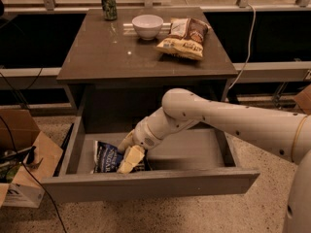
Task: Pick blue chip bag from top drawer and place on counter
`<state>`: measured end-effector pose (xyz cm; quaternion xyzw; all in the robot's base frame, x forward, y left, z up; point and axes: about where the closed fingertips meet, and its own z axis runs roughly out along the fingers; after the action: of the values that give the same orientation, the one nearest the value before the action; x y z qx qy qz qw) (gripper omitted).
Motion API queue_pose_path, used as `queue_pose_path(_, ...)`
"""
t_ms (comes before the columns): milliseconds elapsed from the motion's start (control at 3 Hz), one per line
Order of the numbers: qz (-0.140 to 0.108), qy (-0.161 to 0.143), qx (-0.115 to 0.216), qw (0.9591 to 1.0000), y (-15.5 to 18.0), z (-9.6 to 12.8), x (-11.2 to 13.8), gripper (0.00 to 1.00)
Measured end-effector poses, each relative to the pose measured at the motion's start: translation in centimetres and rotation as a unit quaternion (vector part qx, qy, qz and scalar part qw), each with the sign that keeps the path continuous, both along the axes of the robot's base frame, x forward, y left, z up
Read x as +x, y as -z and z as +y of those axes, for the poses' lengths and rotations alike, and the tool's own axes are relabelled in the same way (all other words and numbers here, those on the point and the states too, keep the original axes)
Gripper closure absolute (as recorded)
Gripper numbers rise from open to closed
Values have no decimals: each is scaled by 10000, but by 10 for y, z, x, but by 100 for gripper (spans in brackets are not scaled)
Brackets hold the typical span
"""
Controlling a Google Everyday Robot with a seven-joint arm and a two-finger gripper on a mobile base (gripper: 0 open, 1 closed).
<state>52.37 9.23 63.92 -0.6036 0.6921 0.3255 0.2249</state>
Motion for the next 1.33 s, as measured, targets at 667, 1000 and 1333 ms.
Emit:
queue_pose_path(667, 4, -8, 0, 10000, 0, 1, 0, 30)
queue_pose_path(1000, 4, -8, 0, 10000, 0, 1, 0, 7)
queue_pose_path(1333, 4, -8, 0, 10000, 0, 1, 0, 0)
